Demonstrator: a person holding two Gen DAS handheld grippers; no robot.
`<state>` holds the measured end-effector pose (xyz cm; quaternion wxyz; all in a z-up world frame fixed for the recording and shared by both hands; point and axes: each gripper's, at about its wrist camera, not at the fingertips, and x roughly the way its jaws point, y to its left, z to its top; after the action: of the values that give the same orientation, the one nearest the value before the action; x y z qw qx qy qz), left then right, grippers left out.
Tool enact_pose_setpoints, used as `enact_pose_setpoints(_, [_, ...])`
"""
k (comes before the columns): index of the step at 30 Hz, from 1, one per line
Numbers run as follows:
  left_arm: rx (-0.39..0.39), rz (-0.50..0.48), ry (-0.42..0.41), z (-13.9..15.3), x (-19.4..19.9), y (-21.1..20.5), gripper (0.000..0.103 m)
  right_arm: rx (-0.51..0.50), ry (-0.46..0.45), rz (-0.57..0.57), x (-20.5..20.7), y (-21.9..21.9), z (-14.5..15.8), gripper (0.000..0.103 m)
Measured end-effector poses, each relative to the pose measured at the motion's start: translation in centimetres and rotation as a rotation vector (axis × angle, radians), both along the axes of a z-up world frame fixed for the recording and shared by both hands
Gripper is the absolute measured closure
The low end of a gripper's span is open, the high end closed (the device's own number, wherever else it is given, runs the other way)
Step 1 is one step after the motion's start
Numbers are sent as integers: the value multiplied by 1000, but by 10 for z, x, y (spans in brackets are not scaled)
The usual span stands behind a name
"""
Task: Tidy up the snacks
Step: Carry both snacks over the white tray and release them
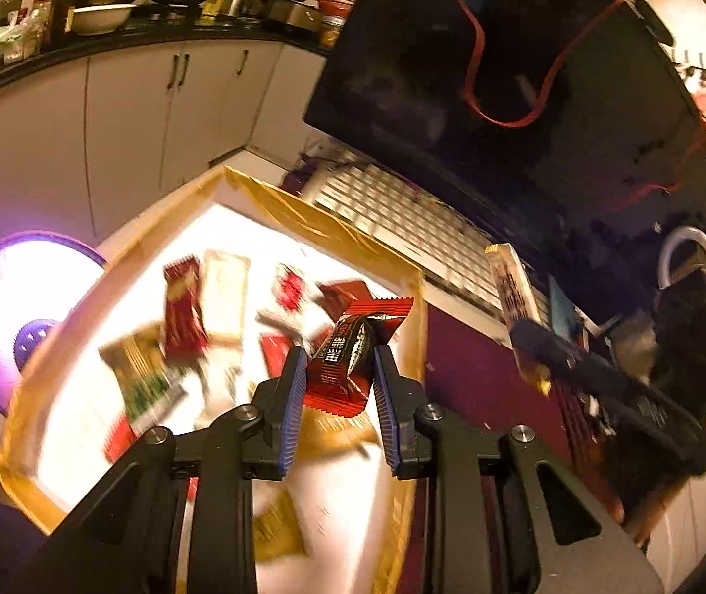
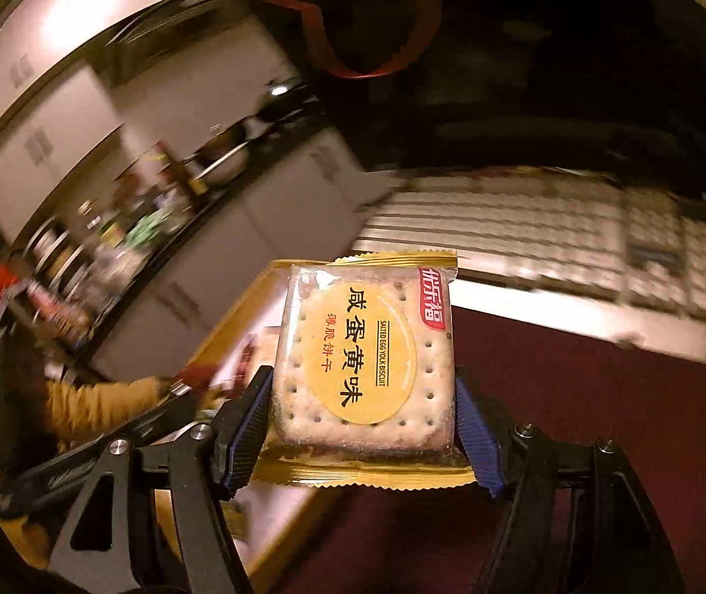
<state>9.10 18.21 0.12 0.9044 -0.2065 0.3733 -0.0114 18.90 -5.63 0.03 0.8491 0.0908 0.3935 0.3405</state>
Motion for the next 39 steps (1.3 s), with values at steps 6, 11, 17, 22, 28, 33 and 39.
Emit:
enact_pose_setpoints(6, [17,49,101,-15,44,34,79,-55,71,83,43,71,-18,33])
enact_pose_setpoints(11, [42,41,153,-27,63,34,79,-110,102,68,74,97,-47,33])
enact_pose_setpoints(17, [109,41,247,-49,80,33,78,-173,70,54,76,109,-63,33])
enact_pose_setpoints(22, [107,37,273,-58,86,33,76,-152,72,44,76,109,-67,30])
enact_pose_setpoints(28, [163,-2,251,-52,76,23,61,37,170,42,85,84,-66,25])
enact_pose_setpoints(33, [304,19,152,-35,40,3,36,128,186,-5,66,50,-43,23])
enact_pose_setpoints(39, [262,108,74,-21,-9,-12,31,112,135,-68,-1,12,-35,21])
